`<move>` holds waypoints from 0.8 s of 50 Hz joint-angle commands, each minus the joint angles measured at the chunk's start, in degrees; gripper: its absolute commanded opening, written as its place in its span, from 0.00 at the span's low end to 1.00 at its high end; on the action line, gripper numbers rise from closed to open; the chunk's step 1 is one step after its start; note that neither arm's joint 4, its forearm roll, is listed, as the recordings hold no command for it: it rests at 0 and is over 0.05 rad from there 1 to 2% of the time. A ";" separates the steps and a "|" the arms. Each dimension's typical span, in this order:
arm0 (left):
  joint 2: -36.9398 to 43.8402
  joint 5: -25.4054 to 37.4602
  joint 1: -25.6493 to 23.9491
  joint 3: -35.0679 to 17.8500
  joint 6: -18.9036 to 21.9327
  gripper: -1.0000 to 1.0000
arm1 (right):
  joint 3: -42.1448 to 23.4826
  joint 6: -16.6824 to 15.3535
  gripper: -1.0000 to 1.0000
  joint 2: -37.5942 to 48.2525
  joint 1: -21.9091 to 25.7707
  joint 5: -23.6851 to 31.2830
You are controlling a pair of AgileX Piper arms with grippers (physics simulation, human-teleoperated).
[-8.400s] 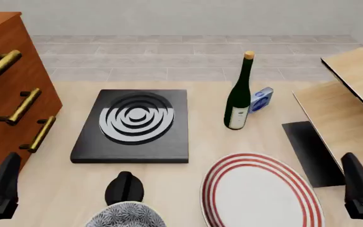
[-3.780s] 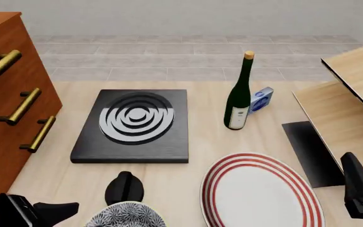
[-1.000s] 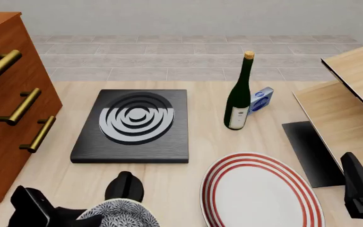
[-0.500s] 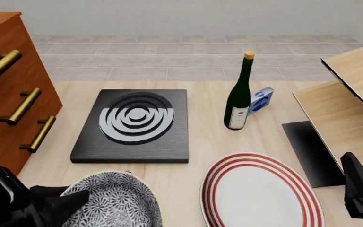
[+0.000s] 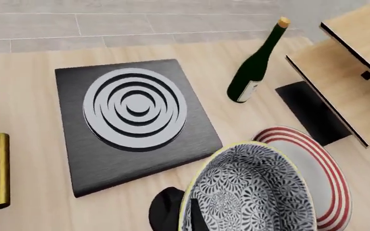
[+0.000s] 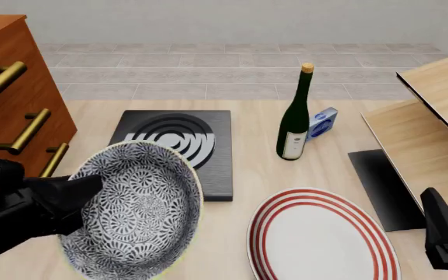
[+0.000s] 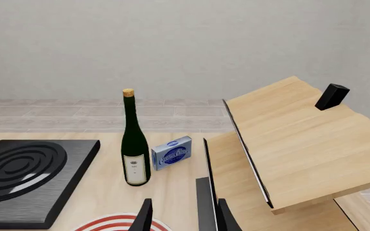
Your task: Put the bowl on the stove.
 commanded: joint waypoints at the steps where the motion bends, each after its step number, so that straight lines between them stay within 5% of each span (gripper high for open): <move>1: 4.28 -1.75 5.69 -6.18 -2.11 0.00 | 0.00 0.00 1.00 0.00 0.00 0.00; 8: 5.05 -1.32 6.48 -8.23 -3.04 0.00 | 0.00 0.02 1.00 0.00 -0.01 0.00; 18: 12.61 -6.82 16.11 -11.89 -2.44 0.00 | 0.00 -0.01 1.00 0.00 0.00 0.00; 40: 25.60 -10.69 19.04 -19.99 -3.59 0.00 | 0.00 0.00 1.00 0.00 0.01 0.00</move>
